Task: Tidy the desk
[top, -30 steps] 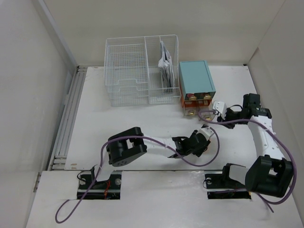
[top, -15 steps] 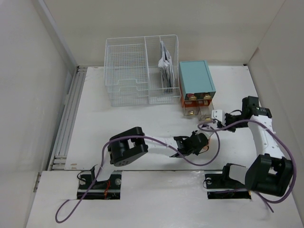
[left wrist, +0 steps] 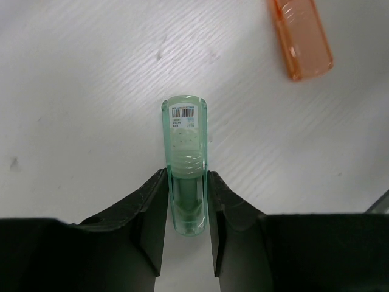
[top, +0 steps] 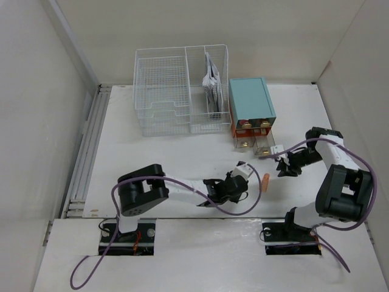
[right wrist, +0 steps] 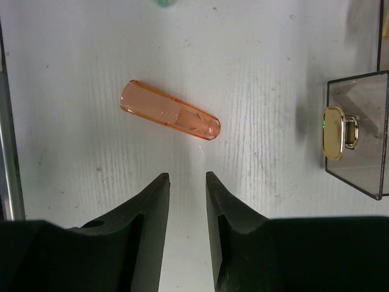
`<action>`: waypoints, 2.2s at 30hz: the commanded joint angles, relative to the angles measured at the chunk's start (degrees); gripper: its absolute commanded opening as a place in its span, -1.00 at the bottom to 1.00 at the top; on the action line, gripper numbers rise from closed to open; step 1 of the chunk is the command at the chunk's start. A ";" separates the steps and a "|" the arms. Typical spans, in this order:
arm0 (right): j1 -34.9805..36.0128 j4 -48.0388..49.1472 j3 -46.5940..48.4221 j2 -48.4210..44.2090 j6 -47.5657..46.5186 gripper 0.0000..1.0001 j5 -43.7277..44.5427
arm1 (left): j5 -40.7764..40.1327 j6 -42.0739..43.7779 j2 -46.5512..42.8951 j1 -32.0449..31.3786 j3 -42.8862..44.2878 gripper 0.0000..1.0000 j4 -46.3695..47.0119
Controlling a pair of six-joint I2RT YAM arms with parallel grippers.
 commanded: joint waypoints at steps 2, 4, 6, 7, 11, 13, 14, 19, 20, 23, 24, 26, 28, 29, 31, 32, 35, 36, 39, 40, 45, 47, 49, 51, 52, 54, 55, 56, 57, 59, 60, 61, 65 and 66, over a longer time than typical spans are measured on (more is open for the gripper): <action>0.21 -3.29 -1.25 -0.56 -30.11 -0.26 -0.94 | -1.43 -4.21 -9.31 -0.32 -4.46 -1.00 -0.60; 1.00 -1.62 -2.39 -0.56 -30.63 -0.23 -0.16 | -1.43 -5.52 -13.27 -0.32 -5.34 -1.00 -1.12; 3.01 2.06 -4.23 -1.34 -30.64 -0.20 0.98 | -1.43 -7.00 -16.77 -0.32 -7.27 -1.00 -1.12; 3.90 3.56 -4.24 -1.96 -30.64 -0.20 1.51 | -0.82 -7.89 -17.93 -0.32 -7.80 -1.00 -1.12; 7.50 12.09 -9.15 -6.53 -28.28 -0.16 2.31 | 0.33 -11.14 -23.03 -0.32 -10.52 -1.00 -0.60; 9.52 15.78 -9.86 -8.47 -27.31 -0.16 2.92 | 0.33 -11.68 -24.61 -0.32 -11.67 -1.00 -0.07; 10.23 16.75 -9.87 -8.47 -26.17 -0.14 2.92 | 0.33 -12.37 -25.75 -0.32 -12.37 -1.00 -0.07; 12.86 21.76 -11.71 -9.96 -26.16 -0.07 7.31 | 0.33 -13.61 -27.60 -0.32 -12.90 -1.00 -2.61; 14.17 23.68 -12.32 -9.96 -26.16 -0.07 8.10 | 0.33 -14.13 -28.13 -0.32 -12.90 -1.00 -2.62; 16.90 24.32 -13.39 -10.76 -26.16 -0.07 11.35 | -1.08 -15.19 -30.33 -0.32 -13.51 -1.00 -4.99; 16.91 24.32 -13.39 -10.76 -26.77 -0.07 11.97 | -1.77 -15.19 -31.81 -0.32 -13.52 -1.00 -5.60; 17.53 23.79 -14.00 -10.76 -28.79 -0.07 13.29 | -2.30 -15.89 -33.40 0.20 -14.22 -1.00 -6.31; 18.06 23.18 -14.00 -10.76 -30.45 -0.07 14.00 | -2.31 -15.89 -35.68 0.73 -16.15 -1.00 -6.31; 18.66 23.18 -14.61 -11.28 -30.99 -0.05 15.30 | -2.31 -16.50 -36.30 0.73 -16.68 -1.00 -6.83; 20.16 23.18 -15.23 -11.81 -30.99 -0.05 16.45 | -2.31 -16.51 -37.97 1.35 -18.08 -1.00 -6.84; 20.77 22.65 -16.62 -11.81 -31.51 -0.05 17.42 | -2.31 -17.03 -38.50 1.35 -18.09 -1.00 -6.84; 22.01 22.65 -18.47 -13.03 -32.57 0.01 19.18 | -2.31 -17.04 -39.30 1.87 -19.31 -1.00 -7.36; 22.01 22.65 -18.48 -13.74 -33.18 0.01 19.18 | -2.31 -17.04 -39.82 1.87 -19.32 -1.00 -7.36; 24.38 22.65 -20.50 -14.36 -33.19 0.03 18.66 | -1.79 -17.04 -39.82 1.87 -19.32 -1.00 -7.36; 25.08 23.17 -20.50 -14.36 -33.19 0.03 18.66 | -1.78 -17.04 -39.21 1.87 -19.32 -1.00 -6.84; 28.60 25.64 -22.79 -14.89 -32.14 0.03 19.98 | -1.78 -17.04 -38.68 1.87 -18.79 -1.00 -6.84; 28.60 26.25 -22.79 -14.89 -31.44 0.03 19.98 | -1.78 -16.52 -38.68 1.87 -18.18 -1.00 -6.84; 30.18 26.78 -22.09 -14.36 -30.04 0.03 20.50 | -1.25 -15.81 -38.15 2.40 -16.95 -1.00 -6.84; 30.97 26.08 -21.13 -12.35 -28.98 0.03 21.02 | -0.73 -15.28 -37.63 3.01 -16.34 -1.00 -6.31; 30.98 25.38 -20.51 -11.55 -28.97 0.01 21.03 | 0.41 -14.50 -36.41 3.02 -15.64 -1.00 -5.70; 31.59 24.06 -18.66 -9.36 -28.36 -0.02 21.64 | 2.25 -13.35 -35.09 4.68 -14.23 -1.00 -5.69; 32.11 22.58 -18.14 -8.65 -27.75 -0.02 21.65 | 2.87 -12.56 -34.29 5.21 -12.31 -1.00 -5.69; 33.07 21.95 -17.52 -8.04 -26.78 -0.05 22.34 | 3.57 -10.99 -32.46 6.43 -11.16 -1.00 -5.69; 33.69 21.42 -16.99 -6.81 -26.16 -0.05 22.35 | 5.32 -10.10 -31.40 7.05 -9.93 -1.00 -5.69; 35.45 20.71 -16.20 -5.93 -24.67 -0.12 23.75 | 7.35 -8.43 -28.16 8.81 -6.32 -1.00 -5.69; 35.98 19.93 -15.41 -5.40 -23.27 -0.12 23.75 | 8.40 -7.03 -27.09 10.56 -5.09 -1.00 -5.69; 36.51 19.92 -14.62 -4.35 -22.65 -0.16 24.28 | 10.33 -6.41 -26.12 11.53 -3.95 -1.00 -5.69; 37.13 19.31 -14.09 -3.81 -20.71 -0.62 24.28 | 14.12 -4.29 -21.55 15.93 2.63 -1.00 -5.69; 37.13 19.31 -14.09 -4.42 -20.19 -0.73 23.24 | 14.13 -3.34 -19.54 16.54 3.87 -1.00 -5.69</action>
